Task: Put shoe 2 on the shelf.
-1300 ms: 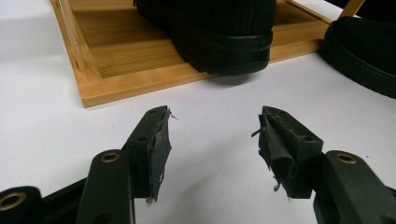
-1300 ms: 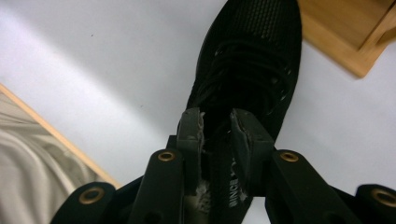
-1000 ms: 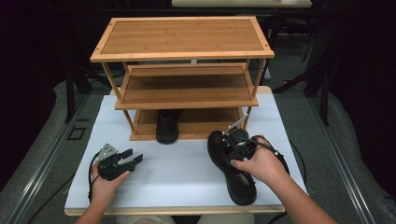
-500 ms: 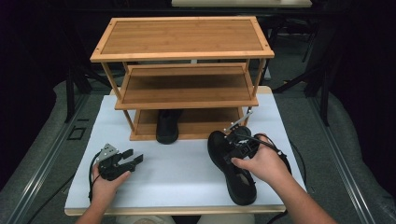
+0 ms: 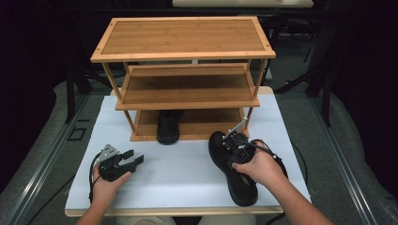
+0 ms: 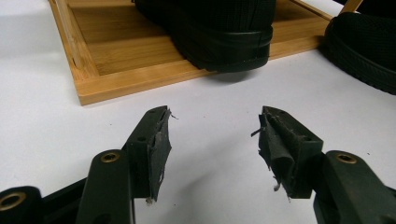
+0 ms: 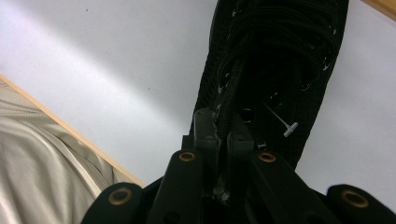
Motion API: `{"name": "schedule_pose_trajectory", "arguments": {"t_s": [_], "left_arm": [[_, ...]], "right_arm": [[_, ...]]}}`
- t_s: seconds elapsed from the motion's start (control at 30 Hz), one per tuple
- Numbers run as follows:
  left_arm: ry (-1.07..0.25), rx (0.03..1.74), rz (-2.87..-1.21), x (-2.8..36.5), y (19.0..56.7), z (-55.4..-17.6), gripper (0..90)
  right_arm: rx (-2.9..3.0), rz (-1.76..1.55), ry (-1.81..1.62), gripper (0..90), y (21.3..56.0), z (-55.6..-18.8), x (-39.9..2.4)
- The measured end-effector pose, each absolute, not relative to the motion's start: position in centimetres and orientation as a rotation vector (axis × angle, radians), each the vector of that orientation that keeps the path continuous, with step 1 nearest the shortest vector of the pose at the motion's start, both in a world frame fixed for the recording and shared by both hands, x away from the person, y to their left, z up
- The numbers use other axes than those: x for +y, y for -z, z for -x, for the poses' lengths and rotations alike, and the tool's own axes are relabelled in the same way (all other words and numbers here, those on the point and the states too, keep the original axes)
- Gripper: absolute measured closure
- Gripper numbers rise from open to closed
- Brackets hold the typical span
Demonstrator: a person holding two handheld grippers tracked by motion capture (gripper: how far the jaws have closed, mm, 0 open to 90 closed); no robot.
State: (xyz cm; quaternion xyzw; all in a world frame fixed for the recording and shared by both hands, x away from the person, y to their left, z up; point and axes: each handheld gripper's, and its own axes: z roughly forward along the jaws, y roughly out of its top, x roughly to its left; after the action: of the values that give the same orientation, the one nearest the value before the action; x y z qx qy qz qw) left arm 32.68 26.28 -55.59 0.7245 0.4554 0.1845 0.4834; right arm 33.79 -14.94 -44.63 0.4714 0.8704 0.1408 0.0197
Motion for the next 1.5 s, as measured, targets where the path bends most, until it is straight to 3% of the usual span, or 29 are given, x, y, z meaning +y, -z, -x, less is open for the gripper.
{"name": "schedule_pose_trajectory", "arguments": {"t_s": [0.57,1.5], "left_arm": [[-0.45,1.108,-1.766,26.3,55.6,-32.7,43.2],[-0.437,1.108,-1.766,26.4,55.7,-32.9,43.2]], "right_arm": [[2.605,-1.506,-0.654,87.5,43.0,-33.7,-15.7],[2.446,-1.581,-0.929,86.7,44.6,-41.5,-9.5]]}}
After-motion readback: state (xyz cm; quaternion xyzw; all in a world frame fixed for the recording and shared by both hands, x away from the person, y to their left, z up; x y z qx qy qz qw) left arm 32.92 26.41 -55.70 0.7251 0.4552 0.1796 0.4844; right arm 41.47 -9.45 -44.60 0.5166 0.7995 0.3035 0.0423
